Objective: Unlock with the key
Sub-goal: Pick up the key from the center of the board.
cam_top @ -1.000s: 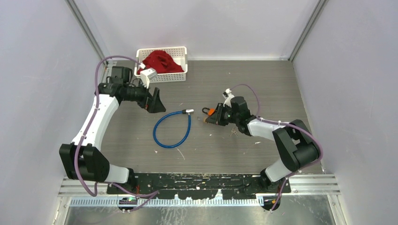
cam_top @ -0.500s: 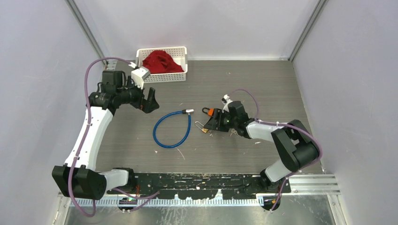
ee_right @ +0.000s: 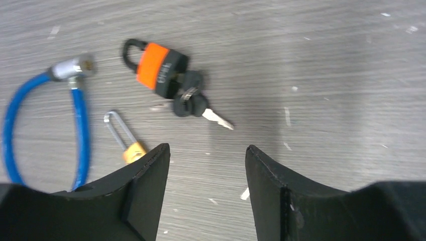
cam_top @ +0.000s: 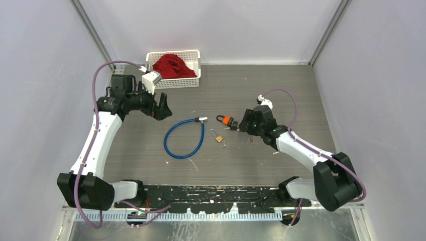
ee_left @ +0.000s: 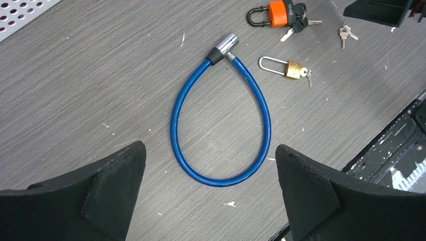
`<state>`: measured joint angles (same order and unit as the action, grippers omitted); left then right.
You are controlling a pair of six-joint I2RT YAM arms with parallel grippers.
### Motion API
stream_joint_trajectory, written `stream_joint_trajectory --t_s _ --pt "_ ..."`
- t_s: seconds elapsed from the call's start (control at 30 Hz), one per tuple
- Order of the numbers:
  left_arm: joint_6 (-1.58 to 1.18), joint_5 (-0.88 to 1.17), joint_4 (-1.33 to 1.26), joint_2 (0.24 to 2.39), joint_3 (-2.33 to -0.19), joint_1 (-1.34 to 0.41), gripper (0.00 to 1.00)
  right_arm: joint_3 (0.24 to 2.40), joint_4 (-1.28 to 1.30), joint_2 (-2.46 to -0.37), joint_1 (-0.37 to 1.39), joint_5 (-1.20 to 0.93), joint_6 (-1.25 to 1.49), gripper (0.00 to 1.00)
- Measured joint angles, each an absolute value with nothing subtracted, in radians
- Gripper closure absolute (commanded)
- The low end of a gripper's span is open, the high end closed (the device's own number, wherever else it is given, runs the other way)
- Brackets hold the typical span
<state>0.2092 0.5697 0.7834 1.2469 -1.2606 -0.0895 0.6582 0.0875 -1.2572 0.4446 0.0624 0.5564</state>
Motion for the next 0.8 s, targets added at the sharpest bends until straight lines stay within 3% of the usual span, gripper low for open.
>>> stream_joint_trajectory --t_s 0.33,0.47,0.6,0.77,0.8 --pt "0.199 0.650 0.810 1.247 -1.261 -0.089 0.06 0.593 0.168 -1.332 0.437 0.205 0.547 0.44" --pt "0.198 0.677 0.817 1.247 -1.261 -0.089 0.10 0.581 0.175 -1.343 0.437 0.213 0.544 0.59" --pt "0.197 0.696 0.822 1.247 -1.261 -0.089 0.16 0.578 0.170 -1.353 0.437 0.217 0.543 0.68" --pt "0.195 0.706 0.823 1.247 -1.261 -0.089 0.21 0.578 0.153 -1.357 0.436 0.201 0.540 0.98" --pt "0.195 0.709 0.824 1.247 -1.261 -0.089 0.21 0.578 0.146 -1.357 0.436 0.199 0.540 0.99"
